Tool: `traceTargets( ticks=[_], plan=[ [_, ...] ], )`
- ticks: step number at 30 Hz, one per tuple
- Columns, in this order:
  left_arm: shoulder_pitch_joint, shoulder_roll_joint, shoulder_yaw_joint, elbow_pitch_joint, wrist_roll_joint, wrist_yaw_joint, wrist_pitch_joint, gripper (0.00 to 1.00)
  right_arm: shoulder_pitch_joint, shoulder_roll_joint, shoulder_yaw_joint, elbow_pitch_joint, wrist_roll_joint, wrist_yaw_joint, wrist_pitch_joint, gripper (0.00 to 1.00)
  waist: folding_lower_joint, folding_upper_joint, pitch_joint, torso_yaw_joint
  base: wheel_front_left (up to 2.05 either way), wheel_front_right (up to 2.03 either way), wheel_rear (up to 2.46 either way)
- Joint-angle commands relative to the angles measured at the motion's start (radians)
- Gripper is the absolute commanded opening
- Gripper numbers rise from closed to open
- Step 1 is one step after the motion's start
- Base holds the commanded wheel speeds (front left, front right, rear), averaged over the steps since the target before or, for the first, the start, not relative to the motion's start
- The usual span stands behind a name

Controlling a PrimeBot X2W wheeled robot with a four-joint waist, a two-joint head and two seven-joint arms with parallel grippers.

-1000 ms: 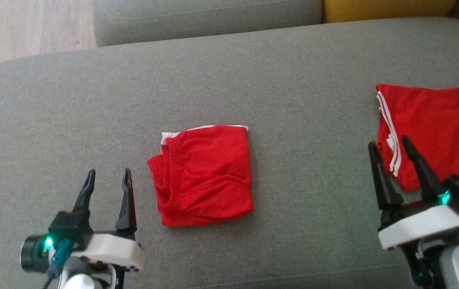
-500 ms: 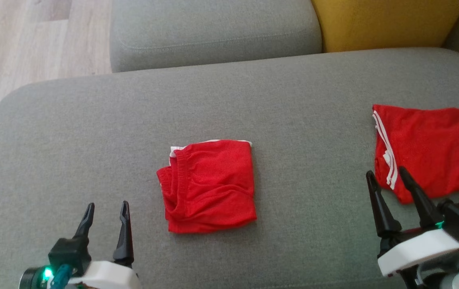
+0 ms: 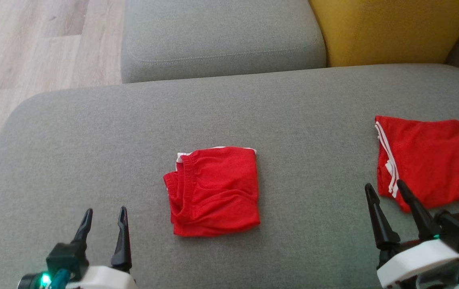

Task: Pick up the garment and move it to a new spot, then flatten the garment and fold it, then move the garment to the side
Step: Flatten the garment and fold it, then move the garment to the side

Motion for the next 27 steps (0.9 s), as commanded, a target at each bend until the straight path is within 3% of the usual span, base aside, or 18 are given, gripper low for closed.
traceTargets(
  ticks=[1, 27],
  plan=[
    [-0.031, 0.022, 0.043, -0.035, -0.009, 0.004, -0.002, 1.00, -0.032, -0.010, 0.014, -0.041, -0.010, -0.001, 0.002, 1.00, 0.0000, -0.0001, -0.002, 0.001, 0.00, 0.00, 0.00],
    [-0.037, 0.019, 0.043, -0.040, -0.014, 0.020, -0.014, 1.00, -0.027, 0.000, -0.007, -0.048, -0.015, -0.001, 0.021, 1.00, 0.0000, -0.0001, 0.007, 0.026, 0.00, 0.00, 0.00]
  ],
)
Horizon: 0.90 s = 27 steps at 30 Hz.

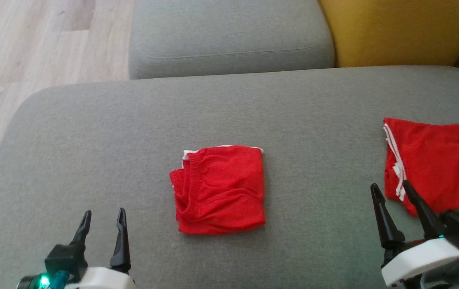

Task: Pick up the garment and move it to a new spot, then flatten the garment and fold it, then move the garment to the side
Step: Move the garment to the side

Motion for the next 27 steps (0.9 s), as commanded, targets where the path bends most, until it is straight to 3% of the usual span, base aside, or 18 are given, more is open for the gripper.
traceTargets(
  ticks=[1, 7, 13, 14, 19, 27],
  plan=[
    [-0.053, 0.015, 0.045, -0.037, -0.007, 0.011, -0.014, 1.00, -0.030, -0.006, 0.014, -0.042, -0.008, -0.001, -0.001, 1.00, 0.0000, -0.0001, 0.002, 0.012, 0.00, 0.00, 0.00],
    [-0.099, 0.007, 0.043, -0.034, 0.001, 0.002, -0.024, 1.00, -0.036, -0.004, 0.011, -0.006, -0.001, -0.001, 0.009, 1.00, 0.0000, -0.0001, 0.023, 0.090, 0.00, 0.00, 0.00],
    [-0.173, -0.027, 0.013, -0.018, 0.015, -0.024, -0.038, 1.00, -0.068, -0.003, 0.028, 0.083, 0.004, -0.001, -0.002, 1.00, 0.0000, -0.0001, 0.051, 0.223, 0.00, 0.00, 0.00],
    [-0.199, -0.043, 0.002, -0.010, 0.020, -0.035, -0.044, 1.00, -0.084, -0.005, 0.034, 0.128, 0.004, -0.001, -0.004, 1.00, 0.0000, -0.0001, 0.064, 0.271, 0.00, 0.00, 0.00],
    [-0.247, -0.084, -0.008, 0.015, 0.027, -0.056, -0.058, 1.00, -0.150, -0.004, 0.047, 0.278, 0.013, -0.001, -0.024, 1.00, 0.0000, -0.0001, 0.089, 0.364, 0.00, 0.00, 0.00],
    [-0.285, -0.121, -0.001, 0.024, 0.058, -0.092, -0.066, 1.00, -0.281, 0.023, 0.063, 0.588, 0.042, -0.001, -0.057, 1.00, 0.0000, -0.0001, 0.100, 0.450, 0.00, 0.00, 0.00]
  ],
)
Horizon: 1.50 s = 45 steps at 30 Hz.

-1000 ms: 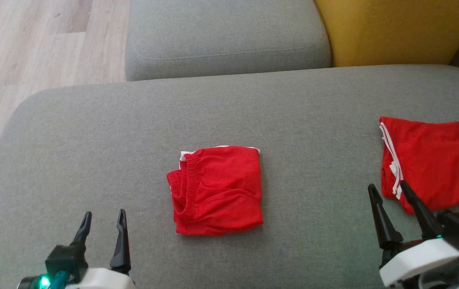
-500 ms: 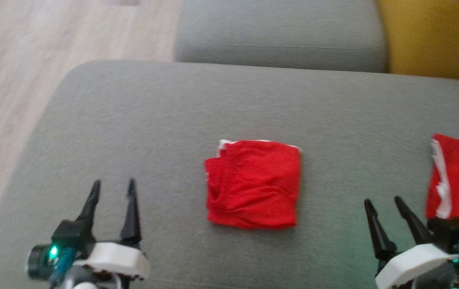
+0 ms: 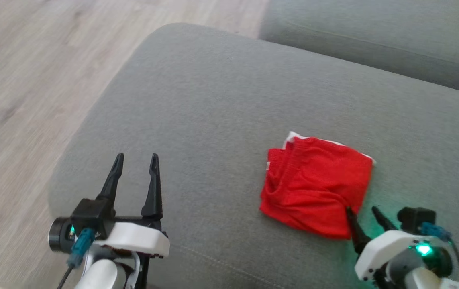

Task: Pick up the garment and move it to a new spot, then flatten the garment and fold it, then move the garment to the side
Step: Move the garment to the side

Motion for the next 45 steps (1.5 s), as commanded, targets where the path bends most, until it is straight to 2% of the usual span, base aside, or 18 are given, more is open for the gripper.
traceTargets(
  ticks=[1, 5, 6, 7, 8, 9, 10, 11, 18, 24, 34, 39, 45],
  plan=[
    [-0.064, 0.000, 0.042, -0.035, 0.015, -0.006, -0.012, 1.00, -0.054, -0.001, 0.029, 0.010, 0.007, -0.001, -0.012, 1.00, 0.0000, 0.0000, 0.009, 0.025, 0.00, 0.00, 0.00],
    [-0.065, -0.013, 0.060, -0.055, 0.041, -0.028, -0.012, 1.00, -0.111, 0.007, 0.035, 0.136, 0.035, -0.001, -0.001, 1.00, 0.0000, 0.0000, 0.014, 0.040, 0.00, 0.00, 0.00],
    [-0.064, -0.016, 0.065, -0.058, 0.045, -0.035, -0.012, 1.00, -0.123, 0.009, 0.036, 0.162, 0.044, -0.001, 0.005, 0.68, 0.0000, 0.0000, 0.015, 0.043, 0.00, 0.00, 0.00],
    [-0.064, -0.018, 0.072, -0.060, 0.050, -0.043, -0.012, 1.00, -0.134, 0.009, 0.039, 0.184, 0.048, -0.001, 0.007, 0.44, 0.0000, 0.0000, 0.016, 0.044, 0.00, 0.00, 0.00],
    [-0.064, -0.018, 0.072, -0.060, 0.050, -0.043, -0.012, 1.00, -0.134, 0.009, 0.039, 0.184, 0.048, -0.001, 0.007, 0.44, 0.0000, 0.0000, 0.016, 0.044, 0.00, 0.00, 0.00],
    [-0.063, -0.020, 0.078, -0.060, 0.055, -0.051, -0.012, 1.00, -0.144, 0.010, 0.042, 0.199, 0.051, -0.001, 0.002, 0.28, 0.0000, 0.0000, 0.017, 0.046, 0.00, 0.00, 0.00],
    [-0.063, -0.023, 0.085, -0.061, 0.060, -0.059, -0.012, 1.00, -0.152, 0.010, 0.045, 0.211, 0.054, -0.001, -0.004, 0.03, 0.0000, 0.0000, 0.019, 0.047, 0.00, 0.00, 0.00],
    [-0.062, -0.025, 0.092, -0.062, 0.064, -0.066, -0.012, 1.00, -0.159, 0.009, 0.049, 0.222, 0.057, -0.001, -0.008, 0.00, 0.0000, 0.0000, 0.021, 0.046, 0.00, 0.00, 0.00],
    [-0.047, -0.043, 0.137, -0.057, 0.099, -0.104, -0.012, 1.00, -0.184, -0.026, 0.098, 0.228, 0.064, -0.001, -0.052, 0.00, 0.0000, 0.0000, 0.022, 0.022, 0.00, 0.00, 0.00],
    [-0.029, -0.055, 0.163, -0.055, 0.122, -0.129, -0.012, 1.00, -0.178, -0.085, 0.148, 0.164, 0.054, -0.001, -0.063, 0.00, 0.0000, 0.0000, 0.025, -0.042, 0.00, 0.00, 0.00],
    [-0.030, -0.088, 0.186, -0.062, 0.155, -0.163, -0.012, 1.00, -0.154, -0.217, 0.173, -0.012, 0.049, -0.001, 0.033, 0.00, 0.0000, 0.0000, 0.051, -0.242, 0.00, 0.00, 0.00],
    [-0.044, -0.102, 0.196, -0.067, 0.170, -0.180, -0.012, 1.00, -0.162, -0.300, 0.143, -0.088, 0.051, -0.001, 0.079, 0.00, 0.0000, 0.0000, 0.079, -0.350, 0.00, 0.00, 0.00],
    [-0.080, -0.109, 0.200, -0.069, 0.194, -0.201, -0.012, 1.00, -0.218, -0.373, 0.083, -0.123, 0.071, -0.001, 0.108, 0.00, 0.0000, 0.0000, 0.138, -0.462, 0.00, 0.00, 0.00]
  ],
)
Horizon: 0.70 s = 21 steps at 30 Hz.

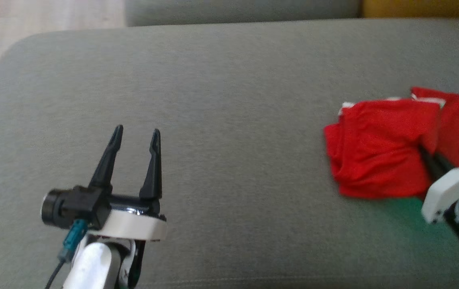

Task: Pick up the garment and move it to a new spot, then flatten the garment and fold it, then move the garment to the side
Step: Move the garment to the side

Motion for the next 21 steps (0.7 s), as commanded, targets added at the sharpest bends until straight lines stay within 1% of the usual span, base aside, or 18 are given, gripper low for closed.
traceTargets(
  ticks=[1, 4, 7, 8, 14, 21],
  plan=[
    [-0.074, 0.006, 0.040, -0.040, 0.015, -0.007, -0.005, 1.00, -0.072, -0.051, -0.011, -0.041, -0.001, -0.001, 0.004, 0.00, 0.0000, 0.0000, 0.068, -0.095, 0.00, 0.00, 0.00],
    [-0.099, 0.007, 0.039, -0.039, 0.026, -0.019, -0.005, 1.00, -0.118, -0.069, -0.037, -0.032, -0.010, -0.001, 0.013, 0.00, 0.0000, 0.0000, 0.102, -0.142, 0.00, 0.00, 0.00],
    [-0.123, 0.006, 0.035, -0.035, 0.036, -0.029, -0.005, 1.00, -0.167, -0.075, -0.060, 0.004, 0.010, -0.001, 0.017, 0.00, 0.0000, 0.0000, 0.133, -0.180, 0.00, 0.00, 0.00],
    [-0.123, 0.006, 0.035, -0.035, 0.036, -0.029, -0.005, 1.00, -0.167, -0.075, -0.060, 0.004, 0.010, -0.001, 0.017, 0.00, 0.0000, 0.0000, 0.133, -0.180, 0.00, 0.00, 0.00],
    [-0.181, 0.005, 0.026, -0.030, 0.052, -0.047, -0.005, 1.00, -0.270, -0.103, -0.089, 0.103, -0.003, -0.001, 0.010, 0.00, 0.0000, 0.0000, 0.198, -0.234, 0.00, 0.00, 0.00],
    [-0.236, 0.016, 0.008, -0.022, 0.073, -0.067, -0.005, 1.00, -0.387, -0.140, -0.062, 0.182, -0.060, -0.001, -0.026, 0.00, 0.0000, 0.0000, 0.276, -0.267, 0.00, 0.00, 0.00]
  ],
)
